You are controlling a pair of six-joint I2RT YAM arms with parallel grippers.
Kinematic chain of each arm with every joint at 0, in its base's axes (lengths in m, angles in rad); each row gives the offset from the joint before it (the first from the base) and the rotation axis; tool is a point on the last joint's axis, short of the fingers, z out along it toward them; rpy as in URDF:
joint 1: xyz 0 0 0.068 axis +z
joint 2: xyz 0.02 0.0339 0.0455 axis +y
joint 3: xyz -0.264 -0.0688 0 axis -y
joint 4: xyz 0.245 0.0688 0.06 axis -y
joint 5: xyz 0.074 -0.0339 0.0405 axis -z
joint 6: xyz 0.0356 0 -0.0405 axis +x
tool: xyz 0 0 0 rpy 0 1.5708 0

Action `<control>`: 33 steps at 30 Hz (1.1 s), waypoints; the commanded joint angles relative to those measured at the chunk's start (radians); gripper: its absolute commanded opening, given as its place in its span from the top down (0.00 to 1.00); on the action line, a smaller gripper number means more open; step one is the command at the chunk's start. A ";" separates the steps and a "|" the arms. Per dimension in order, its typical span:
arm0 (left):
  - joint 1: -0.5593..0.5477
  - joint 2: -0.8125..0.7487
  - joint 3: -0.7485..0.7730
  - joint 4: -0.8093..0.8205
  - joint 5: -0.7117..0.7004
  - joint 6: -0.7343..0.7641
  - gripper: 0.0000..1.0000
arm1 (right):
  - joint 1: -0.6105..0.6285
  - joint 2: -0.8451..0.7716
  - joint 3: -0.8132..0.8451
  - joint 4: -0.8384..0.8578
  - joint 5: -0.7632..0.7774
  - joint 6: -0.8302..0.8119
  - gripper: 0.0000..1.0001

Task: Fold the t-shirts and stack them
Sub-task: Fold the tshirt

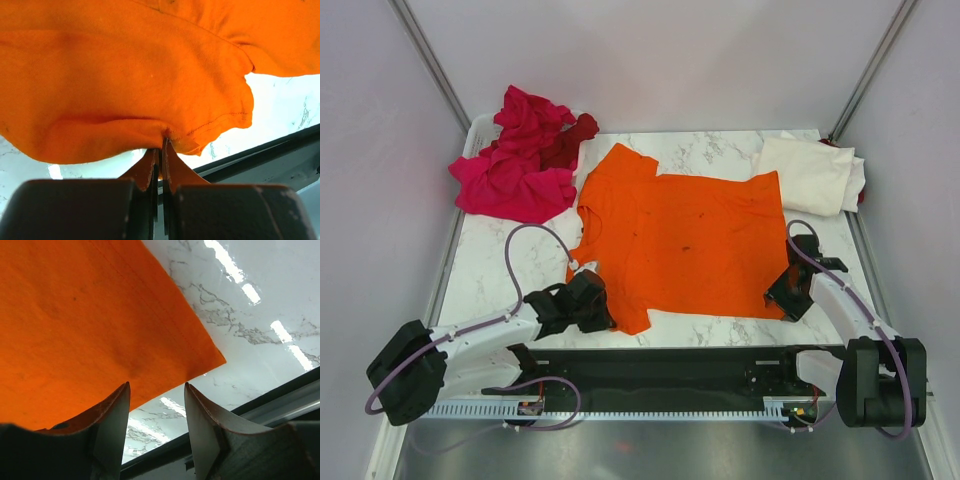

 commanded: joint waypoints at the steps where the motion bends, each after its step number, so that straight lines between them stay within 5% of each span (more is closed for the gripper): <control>1: -0.001 -0.039 -0.018 0.036 -0.002 0.011 0.98 | 0.002 -0.006 -0.002 0.025 -0.012 0.039 0.45; 10: 0.005 -0.013 -0.016 0.041 -0.002 0.022 0.98 | -0.194 -0.032 -0.088 0.083 -0.077 -0.029 0.50; 24: 0.007 0.011 -0.007 0.047 0.003 0.027 0.98 | -0.245 -0.072 -0.094 0.106 -0.079 -0.024 0.51; 27: 0.008 0.019 -0.004 0.048 0.003 0.028 0.98 | -0.259 -0.069 -0.101 0.124 -0.102 -0.040 0.64; 28: 0.007 0.022 -0.004 0.048 0.003 0.030 0.98 | -0.264 -0.081 -0.109 0.133 -0.104 -0.047 0.80; 29: 0.008 0.023 -0.003 0.048 0.004 0.030 0.98 | -0.264 -0.088 -0.112 0.137 -0.102 -0.049 0.87; 33: 0.010 0.007 0.005 0.045 0.012 0.045 0.98 | -0.264 -0.119 -0.126 0.144 -0.143 -0.061 1.00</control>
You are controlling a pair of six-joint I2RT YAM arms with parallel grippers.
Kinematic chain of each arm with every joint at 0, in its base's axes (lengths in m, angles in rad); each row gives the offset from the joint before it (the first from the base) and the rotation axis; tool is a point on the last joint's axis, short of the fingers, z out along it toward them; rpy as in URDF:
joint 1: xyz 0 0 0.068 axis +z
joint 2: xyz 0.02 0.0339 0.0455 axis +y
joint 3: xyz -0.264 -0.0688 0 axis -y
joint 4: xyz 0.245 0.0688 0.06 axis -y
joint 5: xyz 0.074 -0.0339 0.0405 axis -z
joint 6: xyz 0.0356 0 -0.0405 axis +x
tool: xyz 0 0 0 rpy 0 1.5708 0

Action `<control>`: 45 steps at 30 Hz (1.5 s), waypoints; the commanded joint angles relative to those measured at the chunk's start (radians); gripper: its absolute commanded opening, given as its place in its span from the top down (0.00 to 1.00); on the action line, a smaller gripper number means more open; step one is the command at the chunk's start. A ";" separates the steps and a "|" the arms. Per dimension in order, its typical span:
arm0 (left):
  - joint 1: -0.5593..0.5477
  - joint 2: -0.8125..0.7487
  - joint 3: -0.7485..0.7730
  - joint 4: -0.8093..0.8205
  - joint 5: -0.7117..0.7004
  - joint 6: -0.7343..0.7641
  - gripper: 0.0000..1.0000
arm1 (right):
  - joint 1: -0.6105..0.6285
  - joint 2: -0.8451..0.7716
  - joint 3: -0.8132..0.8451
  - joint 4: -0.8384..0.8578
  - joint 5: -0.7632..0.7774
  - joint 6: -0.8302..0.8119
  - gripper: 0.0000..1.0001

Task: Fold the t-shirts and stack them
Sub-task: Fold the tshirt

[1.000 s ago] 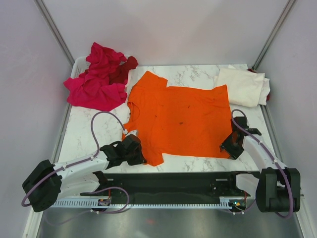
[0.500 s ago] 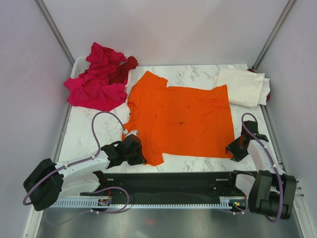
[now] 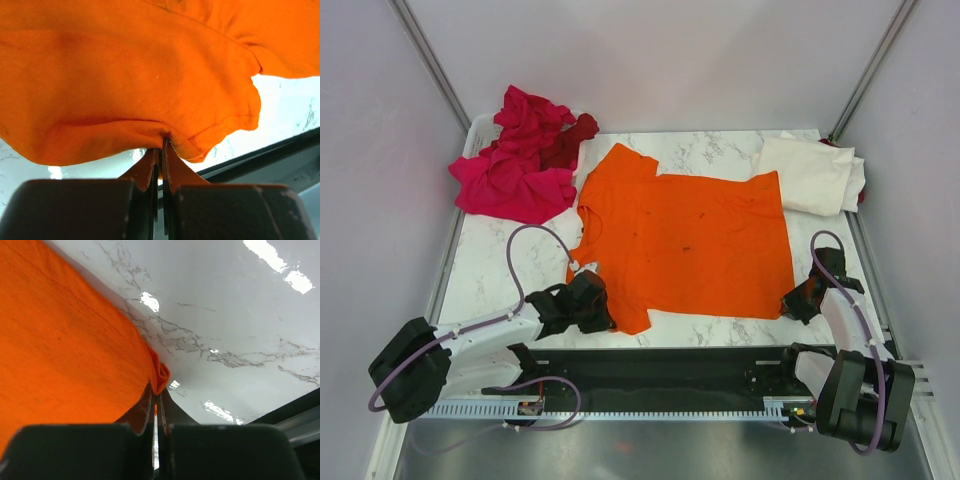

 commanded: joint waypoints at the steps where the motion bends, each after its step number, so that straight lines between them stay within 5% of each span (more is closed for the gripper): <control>1: 0.009 -0.030 0.033 0.015 0.054 0.051 0.98 | -0.005 -0.034 -0.010 0.025 -0.040 -0.023 1.00; 31: 0.009 -0.500 0.251 -0.666 0.101 -0.070 0.98 | -0.004 -0.346 0.105 -0.228 -0.117 -0.089 1.00; 45: 0.022 -0.160 0.476 -0.551 -0.014 0.210 0.98 | -0.004 -0.111 0.230 0.023 -0.237 -0.128 1.00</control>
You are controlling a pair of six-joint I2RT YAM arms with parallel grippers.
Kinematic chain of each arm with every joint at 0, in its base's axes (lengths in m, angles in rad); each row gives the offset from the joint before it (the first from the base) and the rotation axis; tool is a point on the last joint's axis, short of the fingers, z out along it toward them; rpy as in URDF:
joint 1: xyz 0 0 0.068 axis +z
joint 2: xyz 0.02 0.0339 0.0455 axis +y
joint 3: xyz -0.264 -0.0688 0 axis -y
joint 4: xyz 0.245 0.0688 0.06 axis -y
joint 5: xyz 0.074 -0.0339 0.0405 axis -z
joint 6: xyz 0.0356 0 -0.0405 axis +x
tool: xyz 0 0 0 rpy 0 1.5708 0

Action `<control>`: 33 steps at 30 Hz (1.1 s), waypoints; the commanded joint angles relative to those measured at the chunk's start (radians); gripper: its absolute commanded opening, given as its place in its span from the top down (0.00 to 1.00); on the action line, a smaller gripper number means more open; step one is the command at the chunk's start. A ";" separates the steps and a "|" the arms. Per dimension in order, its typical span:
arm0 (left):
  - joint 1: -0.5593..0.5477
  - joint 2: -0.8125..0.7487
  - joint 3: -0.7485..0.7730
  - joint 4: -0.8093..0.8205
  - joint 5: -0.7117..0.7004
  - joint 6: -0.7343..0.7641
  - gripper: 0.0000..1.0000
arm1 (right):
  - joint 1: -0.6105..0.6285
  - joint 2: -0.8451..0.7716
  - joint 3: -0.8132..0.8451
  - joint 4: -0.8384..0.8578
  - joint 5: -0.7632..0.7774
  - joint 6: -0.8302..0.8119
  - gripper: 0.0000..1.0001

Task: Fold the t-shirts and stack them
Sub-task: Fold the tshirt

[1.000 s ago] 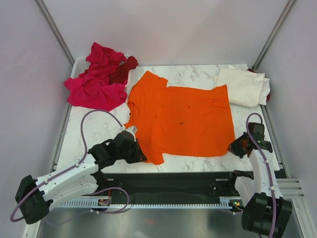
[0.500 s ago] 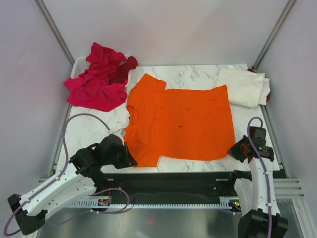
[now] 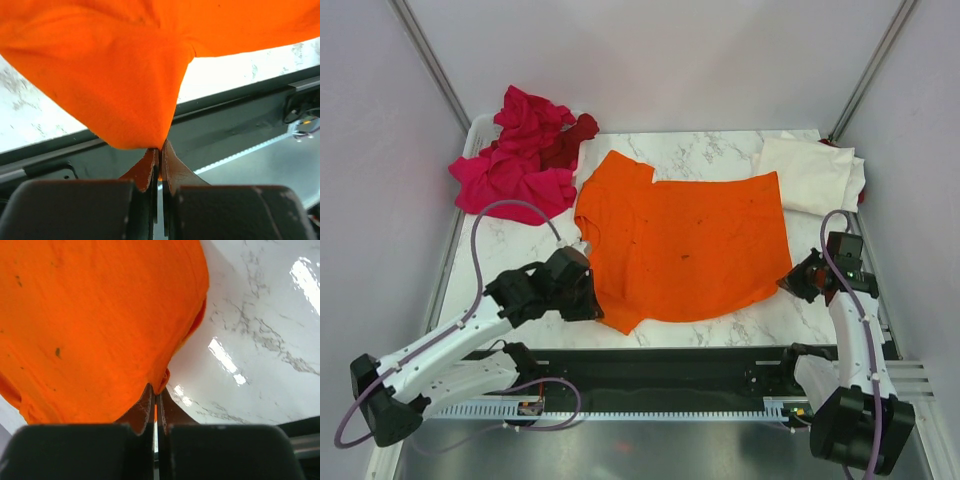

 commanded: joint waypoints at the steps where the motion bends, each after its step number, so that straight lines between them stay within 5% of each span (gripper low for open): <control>1: 0.024 0.092 0.102 0.058 -0.051 0.156 0.98 | -0.003 0.057 0.079 0.100 -0.030 -0.018 1.00; 15: 0.353 0.482 0.453 0.092 0.112 0.489 0.98 | 0.002 0.376 0.319 0.230 -0.059 0.011 1.00; 33: 0.456 0.895 0.797 0.109 0.097 0.640 0.98 | 0.013 0.592 0.340 0.327 0.050 0.045 1.00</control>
